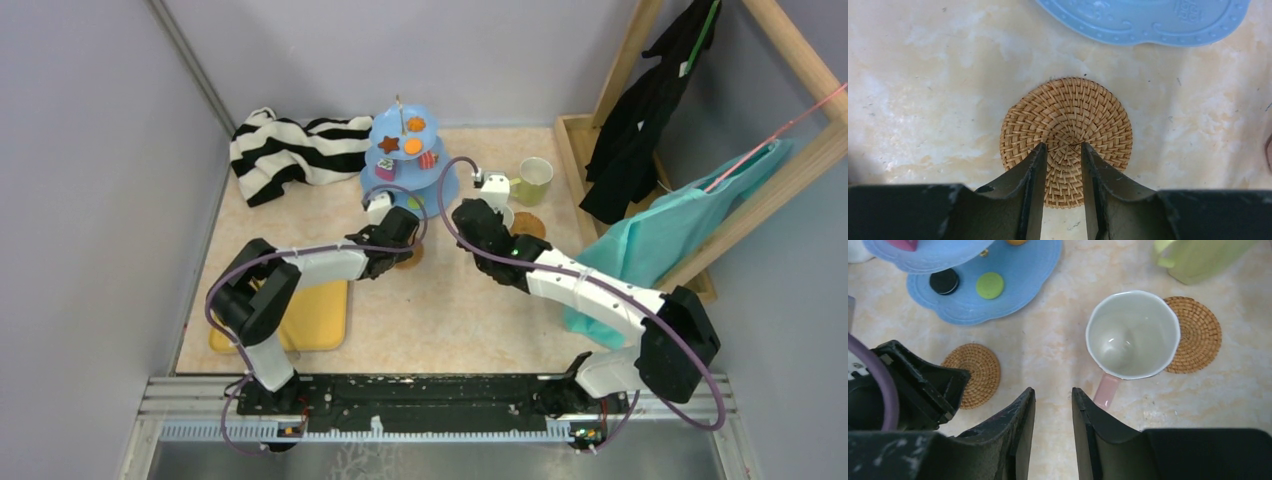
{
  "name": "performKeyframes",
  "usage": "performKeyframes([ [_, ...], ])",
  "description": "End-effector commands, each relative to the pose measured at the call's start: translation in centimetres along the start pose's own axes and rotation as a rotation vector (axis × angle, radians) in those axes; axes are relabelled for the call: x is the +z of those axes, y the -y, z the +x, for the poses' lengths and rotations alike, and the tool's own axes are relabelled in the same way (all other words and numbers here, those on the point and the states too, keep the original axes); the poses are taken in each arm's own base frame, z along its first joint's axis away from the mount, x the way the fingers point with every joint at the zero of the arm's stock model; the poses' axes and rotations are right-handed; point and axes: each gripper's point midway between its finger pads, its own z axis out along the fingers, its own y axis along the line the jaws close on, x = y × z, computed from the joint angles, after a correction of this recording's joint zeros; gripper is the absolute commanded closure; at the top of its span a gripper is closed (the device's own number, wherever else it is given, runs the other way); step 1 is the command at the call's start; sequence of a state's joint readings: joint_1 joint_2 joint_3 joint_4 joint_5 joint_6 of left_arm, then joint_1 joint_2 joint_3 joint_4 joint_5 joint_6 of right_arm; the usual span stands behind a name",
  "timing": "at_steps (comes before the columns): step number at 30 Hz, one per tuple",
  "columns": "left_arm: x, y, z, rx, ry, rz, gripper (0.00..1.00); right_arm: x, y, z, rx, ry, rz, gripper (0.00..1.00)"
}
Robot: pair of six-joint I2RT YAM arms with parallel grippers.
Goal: Serve the afternoon tea
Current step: Move the coaster to the center of the board, then pick up the cup at the center of the board.
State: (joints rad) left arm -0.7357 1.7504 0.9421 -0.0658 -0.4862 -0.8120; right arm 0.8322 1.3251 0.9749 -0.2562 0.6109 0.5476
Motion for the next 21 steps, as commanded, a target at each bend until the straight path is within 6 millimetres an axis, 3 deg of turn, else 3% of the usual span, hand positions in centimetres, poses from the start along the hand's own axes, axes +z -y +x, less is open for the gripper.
performKeyframes([
  [1,1.0,-0.5,4.0,0.045,-0.120,-0.027,0.62,0.4,2.4,0.5,0.049,-0.002,0.135,0.67],
  [10,1.3,1.3,4.6,0.055,-0.128,0.003,0.63,1.6,4.2,2.0,0.092,-0.078,0.244,0.71],
  [21,1.0,1.6,5.2,0.061,-0.139,0.018,0.63,2.8,5.5,2.7,0.098,-0.124,0.351,0.71],
])
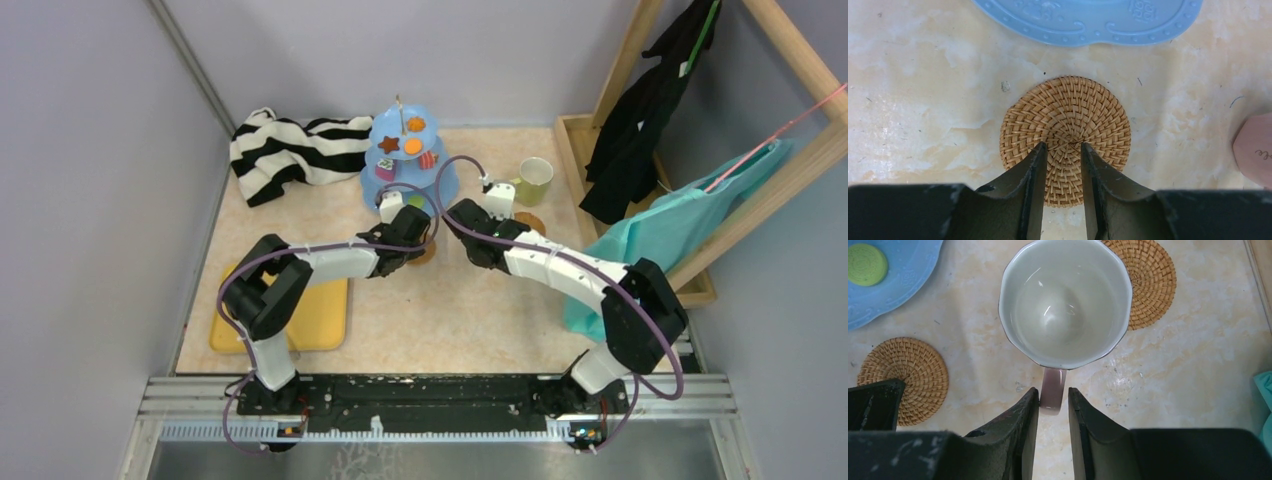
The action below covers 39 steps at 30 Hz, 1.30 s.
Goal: Serve the afternoon tea
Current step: Pick up the cup at the center of the board.
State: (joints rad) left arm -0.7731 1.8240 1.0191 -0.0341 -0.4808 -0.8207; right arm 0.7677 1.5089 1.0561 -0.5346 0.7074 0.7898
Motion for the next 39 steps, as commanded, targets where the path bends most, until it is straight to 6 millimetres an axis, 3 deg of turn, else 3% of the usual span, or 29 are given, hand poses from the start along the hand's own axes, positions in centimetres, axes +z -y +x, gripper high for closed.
performKeyframes([
  [1,0.1,-1.6,5.0,0.056,-0.148,-0.032,0.63,0.0,0.2,-2.3,0.067,0.036,0.035,0.71],
  [15,-0.3,-1.6,5.2,0.072,-0.143,-0.034,0.62,1.9,0.0,-1.0,0.048,-0.023,0.054,0.71],
  [22,-1.1,-2.0,4.4,0.053,-0.115,-0.046,0.46,2.7,0.1,-0.2,0.033,-0.047,0.061,0.71],
  [30,-2.5,-1.8,2.3,0.030,-0.060,-0.036,0.36,3.7,0.3,0.3,0.023,-0.066,0.054,0.71],
  [39,-4.6,-0.1,-0.6,-0.025,0.011,0.045,0.33,4.3,0.0,0.8,0.008,-0.081,0.031,0.77],
])
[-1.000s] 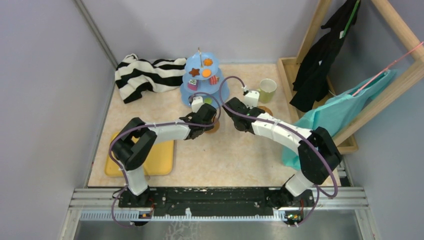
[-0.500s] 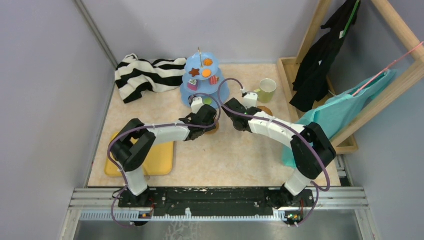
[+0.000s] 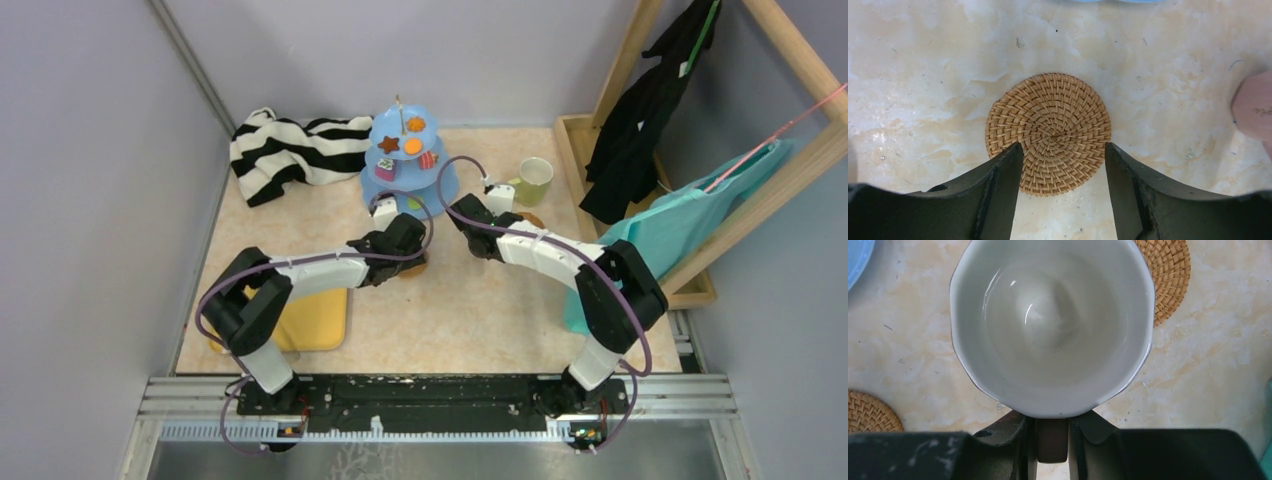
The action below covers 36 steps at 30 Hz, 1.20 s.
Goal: Serve the afternoon tea
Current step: Pick up the cup at the center of the board, then place the cup on the coaster.
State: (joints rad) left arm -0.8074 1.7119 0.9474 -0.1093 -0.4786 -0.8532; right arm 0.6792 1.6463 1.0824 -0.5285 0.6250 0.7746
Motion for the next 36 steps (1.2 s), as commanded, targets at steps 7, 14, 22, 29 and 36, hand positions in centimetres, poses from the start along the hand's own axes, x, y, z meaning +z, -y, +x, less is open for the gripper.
performKeyframes([
  [7,-3.3,2.4,-4.8,-0.046,0.129,0.107,0.31,0.5,-0.5,-1.1,0.022,0.036,-0.024,0.96],
  [14,-7.4,0.9,-8.8,-0.106,0.272,0.111,0.29,0.2,-0.1,-1.4,-0.017,0.049,-0.037,1.00],
  [22,-10.9,-3.3,-9.9,-0.158,0.372,0.084,0.28,-3.6,-1.4,-3.2,-0.088,0.134,-0.134,1.00],
  [29,-12.9,-6.2,-9.4,-0.199,0.389,0.073,0.28,-7.4,-3.4,-3.7,-0.136,0.193,-0.209,1.00],
  [36,-14.6,-7.7,-9.7,-0.221,0.409,0.074,0.29,-11.2,-7.3,-3.3,-0.182,0.226,-0.319,1.00],
])
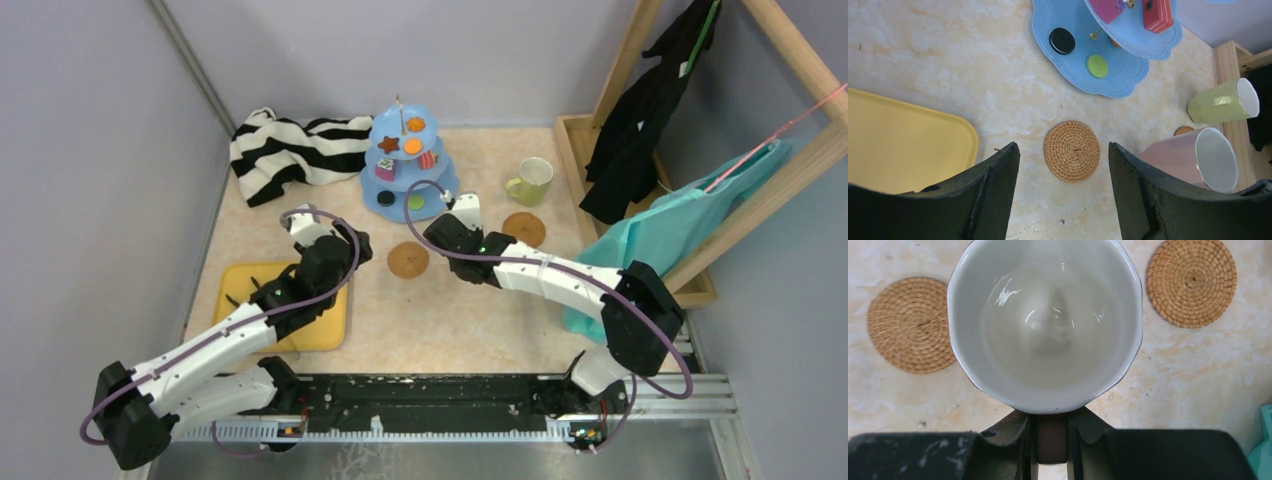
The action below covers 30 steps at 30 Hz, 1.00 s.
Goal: Serve the afternoon tea
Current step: Place the cup on the coaster.
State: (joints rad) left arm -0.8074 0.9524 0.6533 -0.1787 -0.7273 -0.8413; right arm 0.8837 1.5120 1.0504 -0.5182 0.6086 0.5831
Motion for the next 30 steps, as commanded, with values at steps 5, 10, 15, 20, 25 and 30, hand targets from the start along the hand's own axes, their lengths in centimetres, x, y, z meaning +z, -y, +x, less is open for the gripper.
performKeyframes([
  [5,-1.5,-1.3,-1.2,-0.019,0.028,-0.012,0.29,-4.7,-6.3,-6.6,0.043,0.194,-0.135,1.00],
  [10,-2.0,-1.7,-1.5,-0.019,0.027,-0.014,0.29,-4.7,-9.2,-6.8,0.026,0.195,-0.176,1.00],
  [15,-2.3,-1.8,-1.7,-0.020,0.029,-0.010,0.29,-4.6,-11.2,-7.2,0.034,0.202,-0.217,1.00],
  [20,-2.4,-1.9,-1.7,-0.016,0.027,-0.013,0.29,-2.9,-12.7,-6.4,0.012,0.179,-0.210,1.00],
  [25,-2.4,-1.9,-1.7,-0.020,0.026,-0.014,0.29,-2.3,-13.6,-6.3,-0.003,0.178,-0.226,1.00],
  [30,-2.4,-1.9,-1.6,-0.020,0.023,-0.013,0.29,-2.0,-14.4,-6.2,-0.013,0.171,-0.239,1.00],
])
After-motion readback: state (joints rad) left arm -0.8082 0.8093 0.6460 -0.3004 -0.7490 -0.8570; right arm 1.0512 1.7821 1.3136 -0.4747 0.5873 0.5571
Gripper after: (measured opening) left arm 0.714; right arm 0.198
